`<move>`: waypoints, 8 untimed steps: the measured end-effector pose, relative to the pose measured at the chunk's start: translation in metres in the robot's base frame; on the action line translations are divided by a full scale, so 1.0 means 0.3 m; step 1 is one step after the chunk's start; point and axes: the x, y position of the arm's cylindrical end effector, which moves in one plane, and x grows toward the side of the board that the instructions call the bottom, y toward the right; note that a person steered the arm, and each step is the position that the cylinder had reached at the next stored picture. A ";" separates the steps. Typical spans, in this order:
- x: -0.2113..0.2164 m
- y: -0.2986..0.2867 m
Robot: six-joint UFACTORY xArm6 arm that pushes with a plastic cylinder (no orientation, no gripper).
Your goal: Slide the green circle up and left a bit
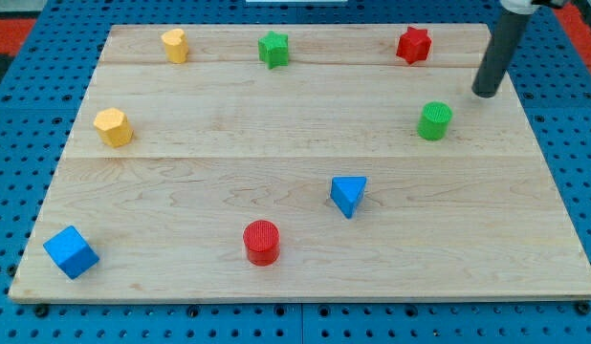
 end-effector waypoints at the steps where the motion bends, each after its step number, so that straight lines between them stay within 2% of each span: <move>1: 0.099 0.043; 2: 0.229 0.135; 3: 0.311 0.065; 4: 0.323 -0.016; 6: 0.319 0.003; 7: 0.260 -0.110; 8: 0.217 -0.310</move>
